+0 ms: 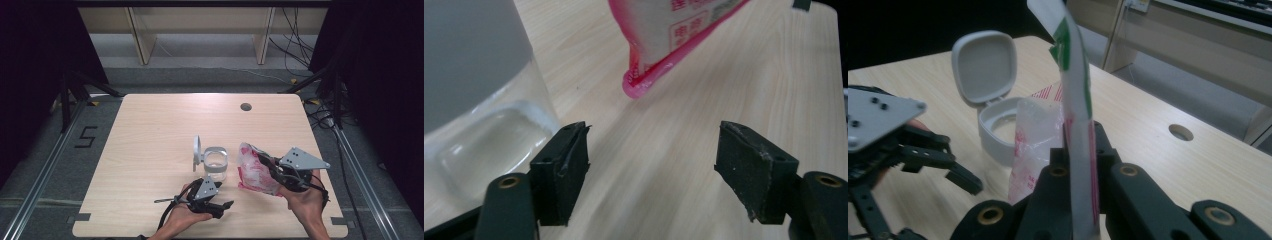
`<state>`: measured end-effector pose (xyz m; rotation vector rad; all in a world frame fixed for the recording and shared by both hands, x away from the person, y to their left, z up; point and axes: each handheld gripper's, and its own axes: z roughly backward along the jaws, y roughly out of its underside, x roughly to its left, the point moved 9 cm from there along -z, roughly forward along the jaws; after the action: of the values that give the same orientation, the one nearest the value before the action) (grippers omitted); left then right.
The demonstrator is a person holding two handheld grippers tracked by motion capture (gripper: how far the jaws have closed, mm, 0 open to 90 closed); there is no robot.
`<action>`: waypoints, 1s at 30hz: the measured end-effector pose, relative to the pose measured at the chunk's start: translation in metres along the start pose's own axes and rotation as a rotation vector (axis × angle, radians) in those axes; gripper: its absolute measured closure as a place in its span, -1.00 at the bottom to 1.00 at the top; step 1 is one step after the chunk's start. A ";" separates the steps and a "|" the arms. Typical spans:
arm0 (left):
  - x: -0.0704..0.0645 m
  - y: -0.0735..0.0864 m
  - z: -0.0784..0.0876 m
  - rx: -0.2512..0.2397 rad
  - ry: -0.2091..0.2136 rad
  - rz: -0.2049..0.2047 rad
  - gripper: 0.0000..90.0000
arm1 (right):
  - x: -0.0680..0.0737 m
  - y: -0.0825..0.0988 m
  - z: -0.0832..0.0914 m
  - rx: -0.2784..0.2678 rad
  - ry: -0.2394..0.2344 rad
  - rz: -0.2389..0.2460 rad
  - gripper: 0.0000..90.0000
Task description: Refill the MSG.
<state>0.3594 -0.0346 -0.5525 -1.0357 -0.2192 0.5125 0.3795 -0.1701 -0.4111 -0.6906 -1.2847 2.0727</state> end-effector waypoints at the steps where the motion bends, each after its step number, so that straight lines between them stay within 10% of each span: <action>1: 0.001 -0.002 -0.002 -0.013 -0.015 -0.002 -0.38 | -0.002 -0.005 0.002 -0.025 0.017 0.027 1.00; 14: -0.003 -0.018 -0.032 -0.060 -0.046 -0.004 -0.19 | 0.012 -0.028 0.009 -0.043 -0.037 0.035 1.00; 18: -0.004 -0.022 -0.037 -0.078 -0.031 -0.019 0.32 | 0.014 -0.032 0.006 -0.037 -0.037 0.053 1.00; 30: -0.010 -0.034 -0.036 -0.134 -0.054 -0.013 0.69 | 0.007 -0.042 -0.003 -0.062 -0.056 0.017 1.00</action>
<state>0.3757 -0.0813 -0.5409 -1.1512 -0.3119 0.5198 0.3859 -0.1488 -0.3751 -0.6768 -1.3836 2.0870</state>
